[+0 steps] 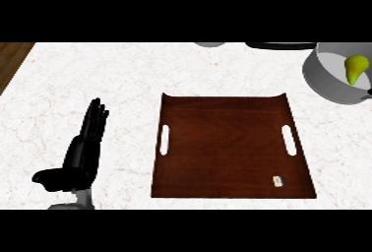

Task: Pick the pear from the tray and place it in the pot

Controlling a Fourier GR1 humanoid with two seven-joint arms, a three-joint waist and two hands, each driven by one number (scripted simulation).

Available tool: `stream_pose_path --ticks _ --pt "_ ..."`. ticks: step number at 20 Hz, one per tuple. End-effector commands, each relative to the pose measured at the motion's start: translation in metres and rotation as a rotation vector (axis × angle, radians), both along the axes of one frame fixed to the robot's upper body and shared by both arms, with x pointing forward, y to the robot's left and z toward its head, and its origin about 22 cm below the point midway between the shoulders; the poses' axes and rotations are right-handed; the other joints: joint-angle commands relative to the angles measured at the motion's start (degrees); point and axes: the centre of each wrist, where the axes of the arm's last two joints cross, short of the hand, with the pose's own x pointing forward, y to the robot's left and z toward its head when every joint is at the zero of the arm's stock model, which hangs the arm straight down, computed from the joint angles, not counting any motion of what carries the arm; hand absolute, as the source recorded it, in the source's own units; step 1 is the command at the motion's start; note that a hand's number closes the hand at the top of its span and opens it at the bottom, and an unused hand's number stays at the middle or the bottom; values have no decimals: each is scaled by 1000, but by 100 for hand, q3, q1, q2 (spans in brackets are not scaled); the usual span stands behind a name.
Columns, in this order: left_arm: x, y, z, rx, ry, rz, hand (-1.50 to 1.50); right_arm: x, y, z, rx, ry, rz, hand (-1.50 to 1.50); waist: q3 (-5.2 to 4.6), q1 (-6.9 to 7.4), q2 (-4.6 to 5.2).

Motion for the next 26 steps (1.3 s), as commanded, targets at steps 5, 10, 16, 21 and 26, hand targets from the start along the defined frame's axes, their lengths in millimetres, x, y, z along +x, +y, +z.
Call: stream_pose_path --ticks 5,10,16,21,26 --pt "-1 -5 -2 3 9 -9 0 -43 -49 9 99 -157 -91 -150 4 33 19" --pt "0 -5 -18 -3 2 -1 0 -74 -77 18 76 -183 -60 -150 7 40 33" --pt "5 -17 -5 -13 -21 -5 0 -101 -90 7 65 -196 -76 -150 22 79 45" --pt "9 -14 -4 4 -13 -19 0 -119 -102 11 74 -210 -122 -150 22 50 37" --pt "9 -11 0 -2 -9 -2 0 -137 -111 8 95 -288 -224 -150 30 26 39"
